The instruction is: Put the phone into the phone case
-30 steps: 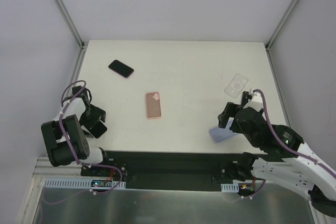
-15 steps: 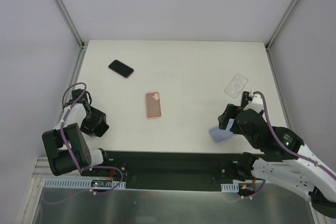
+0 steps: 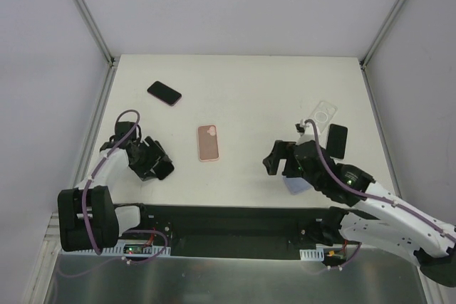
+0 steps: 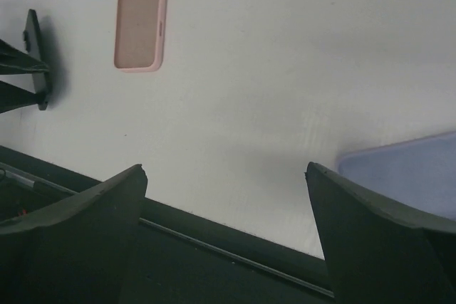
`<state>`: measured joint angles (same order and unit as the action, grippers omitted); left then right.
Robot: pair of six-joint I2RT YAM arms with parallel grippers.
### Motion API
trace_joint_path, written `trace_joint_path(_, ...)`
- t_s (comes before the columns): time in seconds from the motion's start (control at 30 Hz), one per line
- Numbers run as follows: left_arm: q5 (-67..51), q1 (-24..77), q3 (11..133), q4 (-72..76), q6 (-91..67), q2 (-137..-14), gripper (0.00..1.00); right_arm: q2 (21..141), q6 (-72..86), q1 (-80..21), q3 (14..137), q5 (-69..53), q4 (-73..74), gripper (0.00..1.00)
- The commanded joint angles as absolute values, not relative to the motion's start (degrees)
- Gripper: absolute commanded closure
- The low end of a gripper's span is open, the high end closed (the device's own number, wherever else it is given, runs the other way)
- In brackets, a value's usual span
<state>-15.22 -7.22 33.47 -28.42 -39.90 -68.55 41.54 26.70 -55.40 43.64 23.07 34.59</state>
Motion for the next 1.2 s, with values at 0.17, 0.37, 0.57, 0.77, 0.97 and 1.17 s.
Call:
trace_joint_path(0.17, -29.8, -6.0, 28.6, -22.8, -42.4, -63.4, 0.48, 58.9, 24.1, -57.2, 38.5, 10.8, -7.4, 0.17)
trace_joint_path(0.37, -33.9, -6.1, 26.3, -20.7, -45.5, -60.0, 0.47, 75.3, 22.0, -63.4, 42.5, 18.8, -19.8, 0.24)
trace_joint_path(0.57, -37.4, -6.0, 25.0, -18.9, -47.4, -57.8, 0.47, 90.3, 20.8, -65.4, 47.0, 11.6, -34.2, 0.28)
trace_joint_path(0.77, -39.2, -6.1, 23.7, -18.4, -48.7, -56.1, 0.46, 100.6, 21.4, -66.3, 53.8, 4.5, -38.9, 0.32)
trace_joint_path(0.97, -39.6, -6.1, 23.6, -18.3, -49.0, -55.4, 0.46, 105.2, 24.3, -67.0, 56.2, 3.1, -38.9, 0.34)
trace_joint_path(1.17, -39.3, -6.0, 23.2, -18.2, -49.8, -54.8, 0.46, 108.3, 26.8, -68.6, 58.4, 5.4, -36.3, 0.4)
